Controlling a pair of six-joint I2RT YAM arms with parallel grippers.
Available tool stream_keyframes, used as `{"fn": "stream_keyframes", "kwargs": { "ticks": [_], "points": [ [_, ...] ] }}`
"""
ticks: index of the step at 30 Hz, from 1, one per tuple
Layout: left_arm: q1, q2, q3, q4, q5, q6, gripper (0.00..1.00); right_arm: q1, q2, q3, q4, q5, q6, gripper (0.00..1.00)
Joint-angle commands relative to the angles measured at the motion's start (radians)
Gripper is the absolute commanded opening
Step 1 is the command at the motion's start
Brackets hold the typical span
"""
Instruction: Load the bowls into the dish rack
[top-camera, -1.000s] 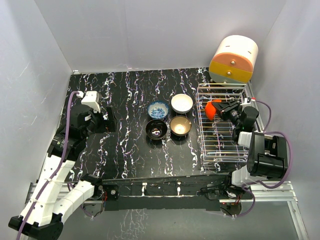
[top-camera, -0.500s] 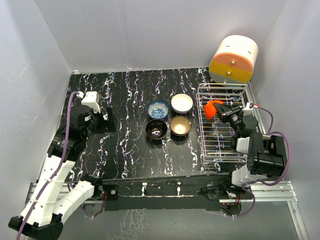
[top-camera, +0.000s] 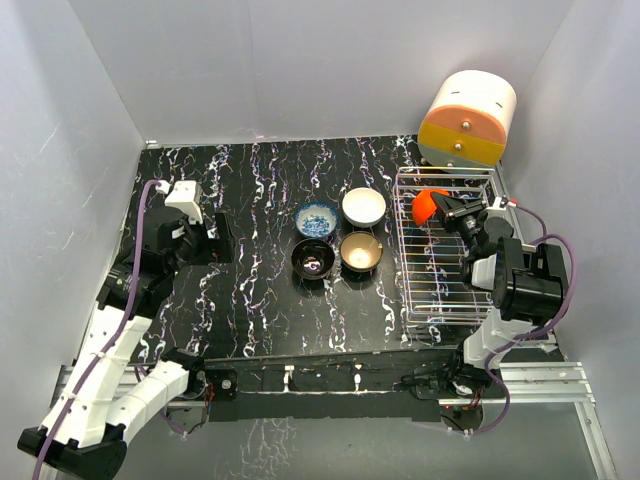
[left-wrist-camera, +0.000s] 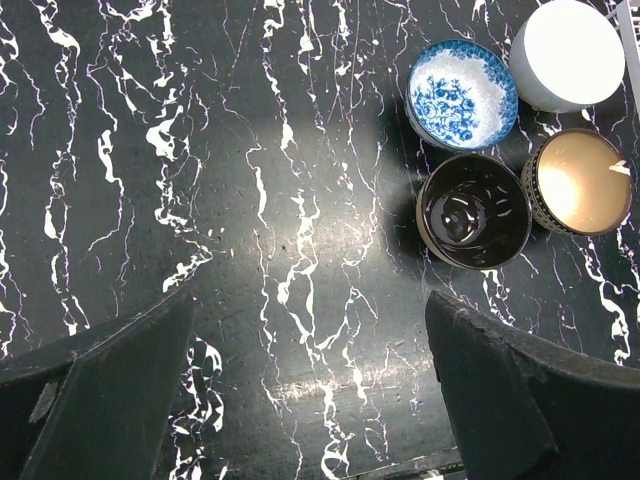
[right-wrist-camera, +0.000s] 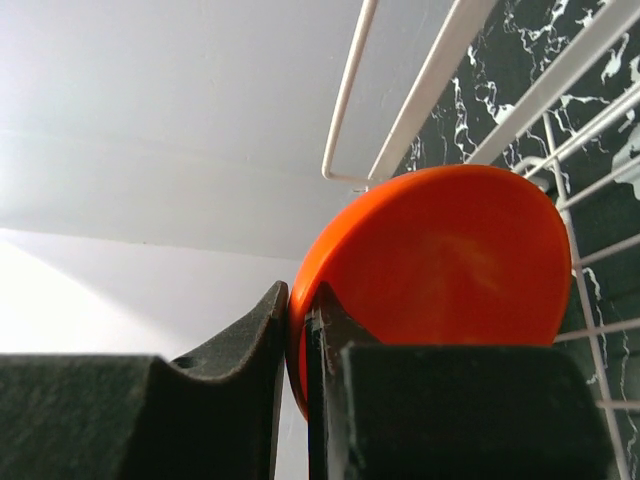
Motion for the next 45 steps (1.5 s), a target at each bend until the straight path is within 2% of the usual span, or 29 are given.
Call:
{"fn": "stream_keyframes", "kwargs": {
  "ticks": [1, 10, 18, 21, 27, 37, 45],
  "points": [
    [-0.003, 0.005, 0.056, -0.018, -0.012, 0.016, 0.97, -0.003, 0.007, 0.07, 0.11, 0.03, 0.027, 0.08],
    [-0.003, 0.009, 0.052, -0.016, -0.01, 0.017, 0.97, -0.002, -0.028, 0.099, -0.128, 0.072, -0.049, 0.09],
    [-0.003, -0.002, 0.047, -0.025, -0.02, 0.02, 0.97, -0.003, 0.02, 0.071, -0.08, 0.087, -0.01, 0.09],
    [-0.004, -0.008, 0.04, -0.026, -0.02, 0.02, 0.97, -0.003, -0.016, 0.039, -0.123, 0.119, -0.014, 0.1],
    [-0.003, -0.007, 0.032, -0.024, -0.019, 0.02, 0.97, -0.004, -0.108, -0.007, -0.274, 0.178, -0.056, 0.18],
    [-0.002, -0.031, 0.03, -0.038, -0.021, 0.02, 0.97, -0.006, -0.098, -0.055, -0.28, 0.152, -0.035, 0.23],
    [-0.003, -0.039, 0.026, -0.036, -0.022, 0.018, 0.97, -0.006, -0.171, -0.054, -0.391, 0.159, -0.088, 0.28]
  ]
}}
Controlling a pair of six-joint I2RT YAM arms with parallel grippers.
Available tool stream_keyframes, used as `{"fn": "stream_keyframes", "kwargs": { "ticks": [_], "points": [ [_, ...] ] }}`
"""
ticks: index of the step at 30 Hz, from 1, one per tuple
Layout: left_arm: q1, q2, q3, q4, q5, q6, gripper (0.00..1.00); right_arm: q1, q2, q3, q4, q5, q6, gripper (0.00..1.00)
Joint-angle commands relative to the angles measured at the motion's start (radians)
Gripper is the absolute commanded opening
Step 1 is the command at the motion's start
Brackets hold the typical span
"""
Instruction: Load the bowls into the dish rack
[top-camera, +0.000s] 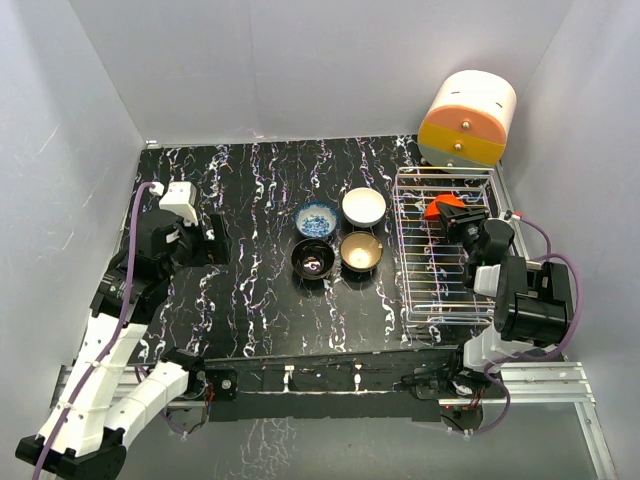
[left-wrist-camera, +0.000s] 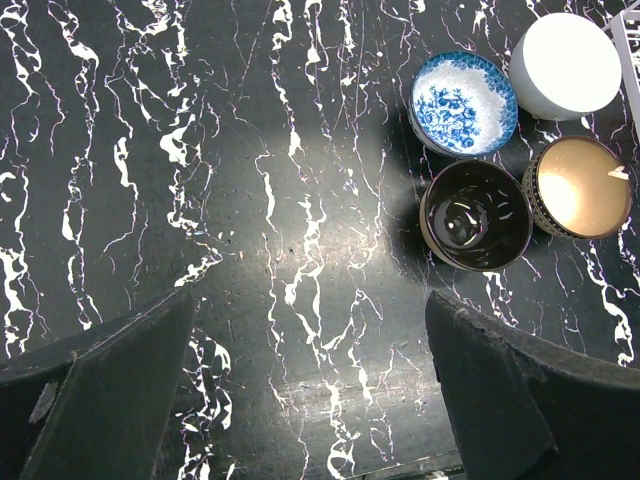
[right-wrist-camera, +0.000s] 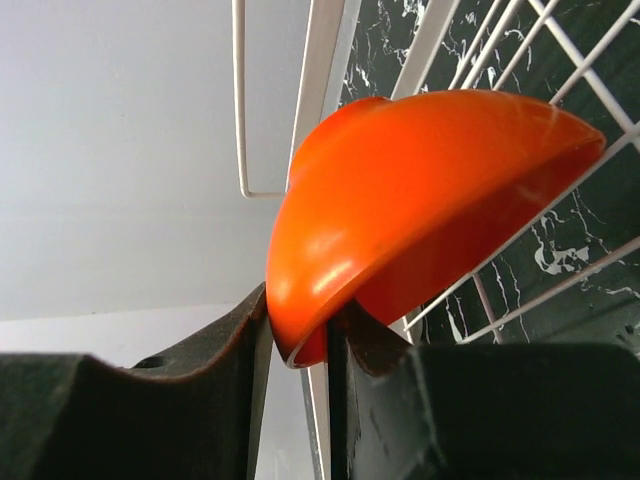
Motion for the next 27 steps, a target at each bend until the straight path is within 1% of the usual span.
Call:
{"fn": "stream_keyframes", "kwargs": {
  "ticks": [1, 5, 12, 20, 24, 27],
  "points": [
    [-0.002, -0.013, 0.005, -0.014, -0.004, 0.006, 0.97, -0.001, -0.059, -0.012, -0.129, 0.023, -0.055, 0.28],
    [-0.003, -0.021, -0.001, -0.014, -0.001, 0.004, 0.97, -0.003, -0.103, -0.019, -0.177, 0.024, -0.072, 0.28],
    [-0.003, -0.039, -0.021, -0.008, 0.004, -0.004, 0.97, -0.003, -0.183, -0.032, -0.291, -0.015, -0.11, 0.31],
    [-0.002, -0.048, -0.023, -0.002, 0.024, -0.007, 0.97, -0.003, -0.333, -0.008, -0.507, -0.012, -0.178, 0.39],
    [-0.002, -0.046, -0.025, 0.005, 0.034, -0.005, 0.97, -0.003, -0.39, 0.022, -0.638, -0.012, -0.215, 0.46],
    [-0.003, -0.046, -0.034, 0.015, 0.041, -0.002, 0.97, -0.003, -0.42, 0.035, -0.703, -0.002, -0.243, 0.47]
  ]
}}
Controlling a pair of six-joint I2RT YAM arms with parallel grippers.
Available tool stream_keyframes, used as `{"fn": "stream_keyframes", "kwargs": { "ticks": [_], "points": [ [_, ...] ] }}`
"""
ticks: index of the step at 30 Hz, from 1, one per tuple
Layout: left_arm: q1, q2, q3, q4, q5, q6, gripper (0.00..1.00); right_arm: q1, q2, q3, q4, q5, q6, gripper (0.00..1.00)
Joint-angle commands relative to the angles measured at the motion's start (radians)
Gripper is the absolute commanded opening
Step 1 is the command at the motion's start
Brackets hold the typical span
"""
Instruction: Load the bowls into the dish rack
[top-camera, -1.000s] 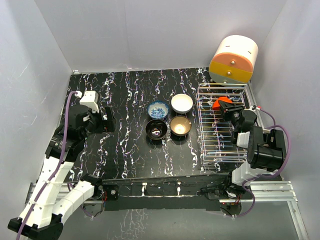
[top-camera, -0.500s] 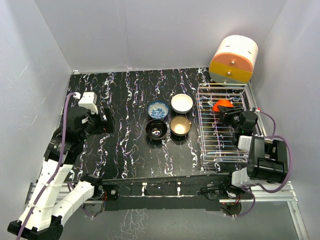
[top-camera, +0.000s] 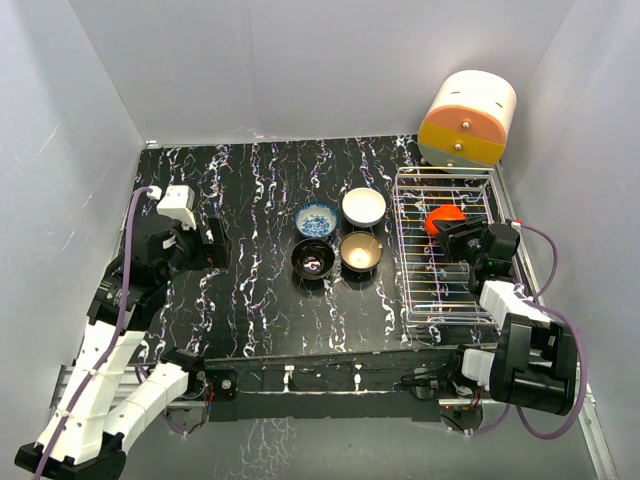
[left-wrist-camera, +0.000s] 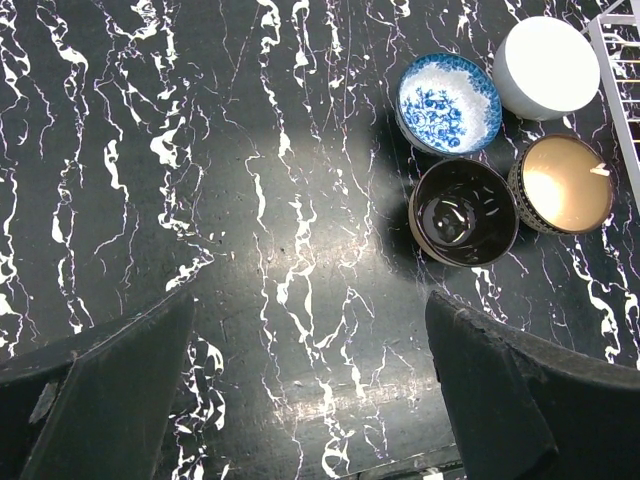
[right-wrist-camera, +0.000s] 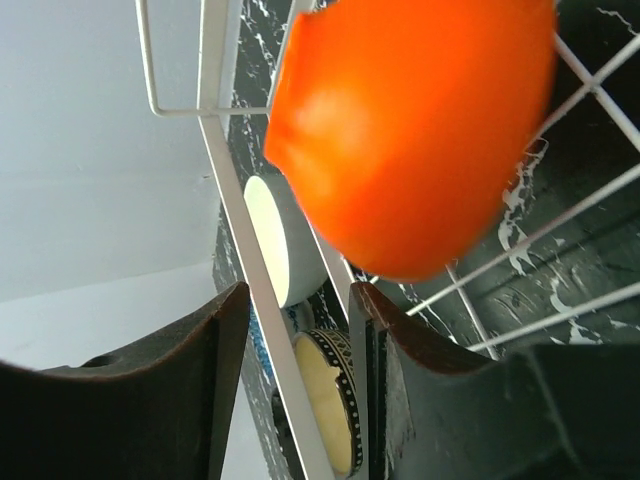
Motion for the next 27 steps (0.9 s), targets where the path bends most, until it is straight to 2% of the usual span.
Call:
{"fn": "stream_keyframes", "kwargs": {
  "ticks": [1, 9, 16, 23, 27],
  "points": [
    [-0.003, -0.008, -0.021, 0.017, 0.024, 0.003, 0.97, -0.002, -0.053, 0.062, -0.135, 0.008, -0.072, 0.47],
    [-0.002, -0.029, -0.027, 0.025, 0.037, 0.014, 0.97, -0.002, -0.138, 0.114, -0.288, 0.001, -0.139, 0.49],
    [-0.002, -0.026, -0.023, 0.028, 0.043, 0.027, 0.97, -0.001, -0.23, 0.285, -0.502, 0.061, -0.368, 0.53],
    [-0.002, -0.019, -0.047, 0.072, 0.076, 0.017, 0.97, 0.016, -0.164, 0.47, -0.719, 0.164, -0.652, 0.54],
    [-0.003, -0.003, -0.061, 0.097, 0.096, 0.013, 0.97, 0.102, -0.061, 0.571, -0.847, 0.344, -0.779, 0.56]
  ]
}}
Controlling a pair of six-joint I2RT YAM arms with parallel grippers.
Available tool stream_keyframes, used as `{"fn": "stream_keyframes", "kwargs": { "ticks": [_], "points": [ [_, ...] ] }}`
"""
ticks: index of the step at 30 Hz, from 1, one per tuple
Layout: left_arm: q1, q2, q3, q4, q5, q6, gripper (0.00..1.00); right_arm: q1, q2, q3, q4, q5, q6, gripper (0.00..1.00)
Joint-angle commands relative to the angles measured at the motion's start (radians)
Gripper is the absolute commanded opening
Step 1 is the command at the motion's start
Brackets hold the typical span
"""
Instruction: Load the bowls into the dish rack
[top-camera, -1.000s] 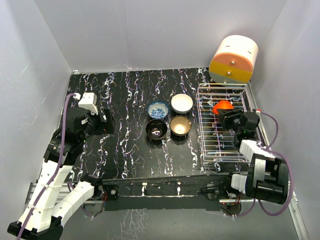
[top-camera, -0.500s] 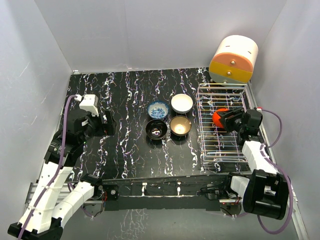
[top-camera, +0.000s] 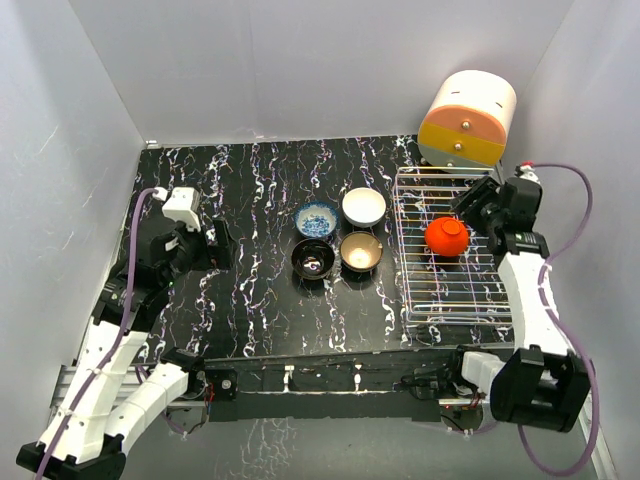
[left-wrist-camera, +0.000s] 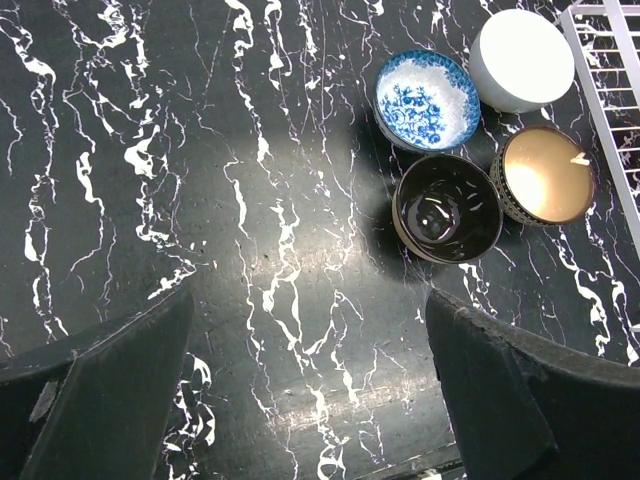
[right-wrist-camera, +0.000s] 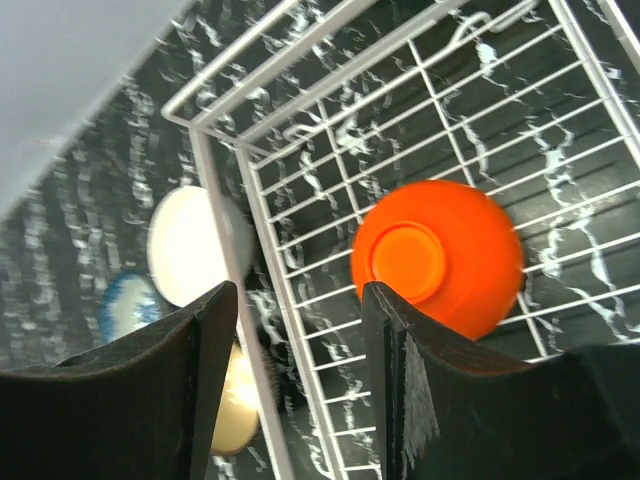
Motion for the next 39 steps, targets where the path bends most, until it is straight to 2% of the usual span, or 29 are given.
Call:
{"fn": "stream_keyframes", "kwargs": {
  "ticks": [1, 3, 7, 11, 14, 16, 18, 27, 39],
  "points": [
    [-0.003, 0.015, -0.018, 0.04, 0.039, -0.002, 0.97, 0.111, 0.1, 0.117, -0.174, 0.239, -0.212, 0.56],
    [-0.003, 0.019, -0.023, 0.044, 0.042, 0.001, 0.97, 0.172, 0.146, 0.146, -0.211, 0.333, -0.242, 0.58],
    [-0.002, 0.014, -0.034, 0.046, 0.042, 0.008, 0.97, 0.242, 0.191, 0.174, -0.226, 0.402, -0.256, 0.62],
    [-0.003, 0.005, -0.041, 0.033, 0.04, 0.016, 0.97, 0.25, 0.202, 0.165, -0.22, 0.444, -0.268, 0.76],
    [-0.003, -0.004, -0.054, 0.035, 0.038, 0.02, 0.97, 0.25, 0.213, 0.165, -0.231, 0.467, -0.289, 0.79],
    [-0.002, -0.005, -0.063, 0.04, 0.038, 0.018, 0.97, 0.25, 0.212, 0.158, -0.224, 0.486, -0.299, 0.94],
    [-0.003, -0.002, -0.069, 0.043, 0.038, 0.02, 0.97, 0.251, 0.212, 0.147, -0.213, 0.499, -0.311, 0.99],
    [-0.003, 0.009, -0.063, 0.028, 0.027, 0.03, 0.97, 0.249, 0.26, 0.139, -0.128, 0.416, -0.293, 1.0],
    [-0.003, 0.012, -0.058, 0.004, 0.008, 0.037, 0.97, 0.238, 0.325, 0.124, -0.08, 0.456, -0.272, 0.91]
  ]
}}
